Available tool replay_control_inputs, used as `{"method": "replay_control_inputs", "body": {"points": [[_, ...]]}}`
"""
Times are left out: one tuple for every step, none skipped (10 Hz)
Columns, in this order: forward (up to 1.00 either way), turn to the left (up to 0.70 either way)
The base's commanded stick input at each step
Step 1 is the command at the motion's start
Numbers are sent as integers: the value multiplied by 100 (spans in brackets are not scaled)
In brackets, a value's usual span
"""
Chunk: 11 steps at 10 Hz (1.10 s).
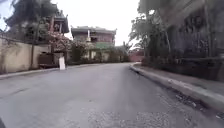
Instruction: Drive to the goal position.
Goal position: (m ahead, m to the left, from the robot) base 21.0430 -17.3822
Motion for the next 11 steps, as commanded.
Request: {"method": "replay_control_inputs", "body": {"points": [[48, 0], [39, 0], [35, 0], [33, 0], [31, 0], [23, 0], [20, 0], [20, 0], [20, 0], [15, 0], [9, 0]]}}
